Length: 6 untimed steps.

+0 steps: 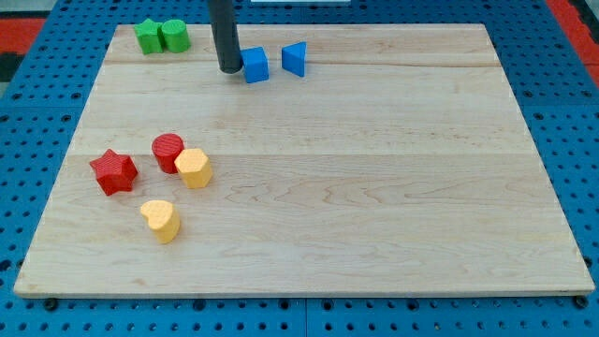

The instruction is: Slide the yellow heart slightly left

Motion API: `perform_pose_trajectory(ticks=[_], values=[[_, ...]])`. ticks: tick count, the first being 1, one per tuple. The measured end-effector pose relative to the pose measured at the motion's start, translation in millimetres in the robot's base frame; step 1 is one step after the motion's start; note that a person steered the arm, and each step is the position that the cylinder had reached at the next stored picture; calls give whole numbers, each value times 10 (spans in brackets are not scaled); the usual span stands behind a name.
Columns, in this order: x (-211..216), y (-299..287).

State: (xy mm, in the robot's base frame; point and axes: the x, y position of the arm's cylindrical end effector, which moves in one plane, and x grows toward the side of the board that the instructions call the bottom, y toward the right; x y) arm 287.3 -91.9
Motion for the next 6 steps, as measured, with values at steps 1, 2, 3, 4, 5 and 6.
perform_pose_trajectory(ticks=[1, 2, 3, 4, 5, 6], values=[[-12, 546], [17, 605], [565, 893], [1267, 1004], [2017, 984], [2583, 740]])
